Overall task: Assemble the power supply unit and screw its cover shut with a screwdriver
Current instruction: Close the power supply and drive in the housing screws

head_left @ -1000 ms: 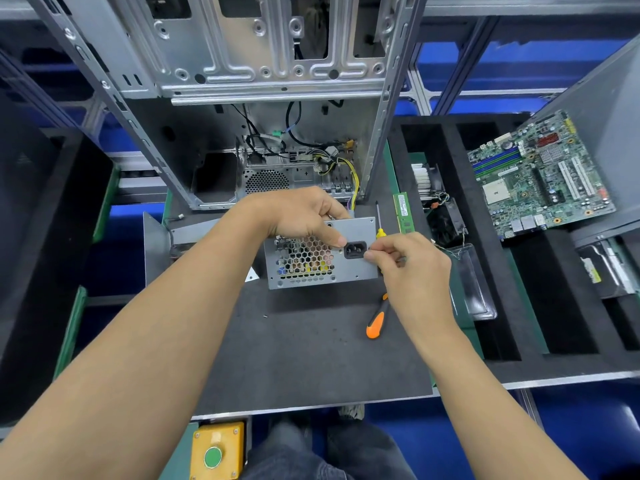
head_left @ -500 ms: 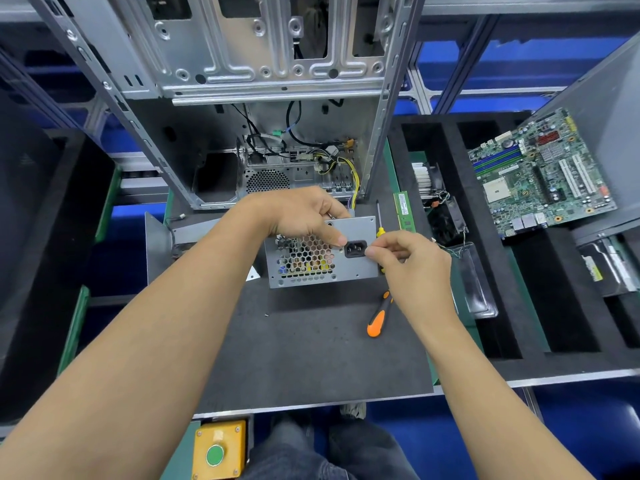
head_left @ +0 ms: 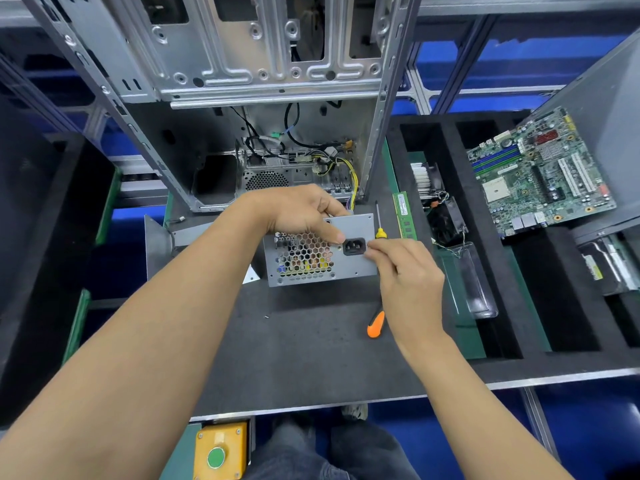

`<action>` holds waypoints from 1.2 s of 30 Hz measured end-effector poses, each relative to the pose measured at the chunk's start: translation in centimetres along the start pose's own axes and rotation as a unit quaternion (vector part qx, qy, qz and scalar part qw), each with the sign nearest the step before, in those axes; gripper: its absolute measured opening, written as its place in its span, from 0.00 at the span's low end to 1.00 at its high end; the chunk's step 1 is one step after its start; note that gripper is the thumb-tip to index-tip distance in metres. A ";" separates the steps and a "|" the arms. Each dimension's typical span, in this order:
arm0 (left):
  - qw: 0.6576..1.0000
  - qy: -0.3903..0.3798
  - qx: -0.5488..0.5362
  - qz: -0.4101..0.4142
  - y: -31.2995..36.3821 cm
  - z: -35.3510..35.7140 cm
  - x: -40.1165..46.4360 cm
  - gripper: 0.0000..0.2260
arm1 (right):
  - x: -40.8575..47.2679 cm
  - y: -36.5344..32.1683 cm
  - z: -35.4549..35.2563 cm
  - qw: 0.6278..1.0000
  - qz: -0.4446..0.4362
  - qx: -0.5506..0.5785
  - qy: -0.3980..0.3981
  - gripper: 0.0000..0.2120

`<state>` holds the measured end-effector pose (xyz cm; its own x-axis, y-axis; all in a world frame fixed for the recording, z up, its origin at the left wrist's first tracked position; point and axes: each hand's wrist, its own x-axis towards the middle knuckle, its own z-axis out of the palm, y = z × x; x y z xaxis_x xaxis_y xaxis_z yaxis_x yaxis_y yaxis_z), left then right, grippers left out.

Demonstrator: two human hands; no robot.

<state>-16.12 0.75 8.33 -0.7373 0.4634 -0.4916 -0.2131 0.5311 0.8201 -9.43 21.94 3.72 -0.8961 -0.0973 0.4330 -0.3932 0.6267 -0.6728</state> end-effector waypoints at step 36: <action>1.000 -0.006 0.007 0.000 -0.4 -1.0 0.6 0.09 | -7.3 -4.7 9.0 0.899 -0.013 -0.052 -0.435 0.06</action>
<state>-17.10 0.14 8.03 -0.7296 0.4710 -0.4958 -0.2053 0.5408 0.8157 -2.85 12.77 -1.68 -0.7254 -0.6537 -0.2156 -0.4363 0.6789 -0.5905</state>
